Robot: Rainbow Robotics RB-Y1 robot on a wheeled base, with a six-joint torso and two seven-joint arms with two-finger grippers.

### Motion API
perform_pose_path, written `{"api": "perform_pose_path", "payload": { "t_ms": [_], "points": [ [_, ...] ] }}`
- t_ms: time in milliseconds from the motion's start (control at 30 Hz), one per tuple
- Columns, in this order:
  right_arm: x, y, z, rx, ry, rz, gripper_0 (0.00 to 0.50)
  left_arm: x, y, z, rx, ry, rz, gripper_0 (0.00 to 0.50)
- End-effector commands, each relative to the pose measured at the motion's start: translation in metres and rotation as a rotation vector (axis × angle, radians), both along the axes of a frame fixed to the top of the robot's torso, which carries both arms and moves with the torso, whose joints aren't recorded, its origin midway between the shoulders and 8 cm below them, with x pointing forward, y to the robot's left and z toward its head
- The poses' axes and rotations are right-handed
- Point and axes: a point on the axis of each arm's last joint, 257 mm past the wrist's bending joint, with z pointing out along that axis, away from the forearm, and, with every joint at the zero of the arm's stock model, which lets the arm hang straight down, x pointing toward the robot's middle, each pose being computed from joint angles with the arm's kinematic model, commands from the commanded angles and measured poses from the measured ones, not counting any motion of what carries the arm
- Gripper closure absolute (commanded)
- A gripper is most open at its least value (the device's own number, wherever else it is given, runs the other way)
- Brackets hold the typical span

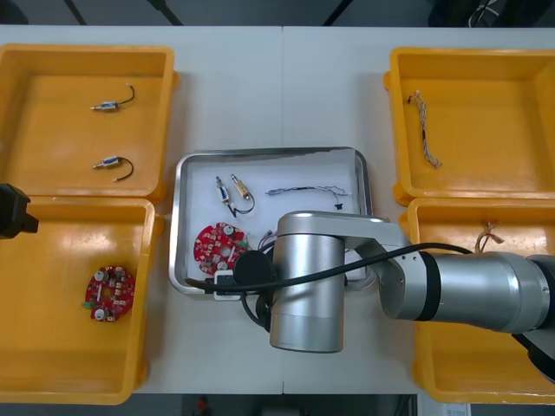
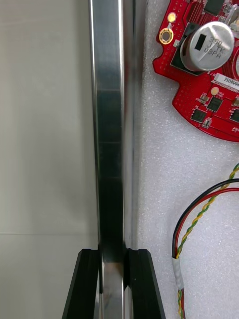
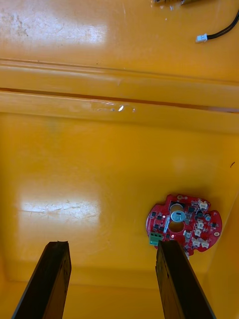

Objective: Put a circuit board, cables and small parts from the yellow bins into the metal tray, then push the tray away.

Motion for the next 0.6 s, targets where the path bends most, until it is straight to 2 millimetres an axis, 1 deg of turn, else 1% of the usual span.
{"api": "perform_pose_path", "payload": {
  "t_ms": [33, 67, 200, 333, 467, 500, 600],
  "points": [
    [0.030, -0.005, 0.027, -0.014, -0.094, 0.030, 0.500, 0.004, 0.007, 0.015, 0.072, -0.026, -0.068, 0.000],
    [0.037, -0.008, 0.032, -0.016, -0.112, 0.028, 0.500, 0.004, 0.007, 0.015, 0.072, -0.026, -0.068, 0.000],
    [0.055, -0.011, 0.048, -0.017, -0.157, 0.032, 0.500, 0.004, 0.007, 0.015, 0.072, -0.026, -0.068, 0.000],
    [0.072, -0.011, 0.059, -0.025, -0.190, 0.030, 0.500, 0.004, 0.007, 0.015, 0.072, -0.026, -0.068, 0.000],
    [0.095, -0.011, 0.072, -0.037, -0.232, 0.023, 0.500, 0.004, 0.007, 0.015, 0.072, -0.026, -0.068, 0.000],
    [0.103, -0.012, 0.078, -0.044, -0.248, 0.023, 0.500, 0.004, 0.007, 0.015, 0.072, -0.026, -0.068, 0.000],
    [0.119, -0.010, 0.091, -0.081, -0.285, 0.065, 0.500, 0.004, 0.007, 0.015, 0.072, -0.026, -0.068, 0.000]
  ]
}}
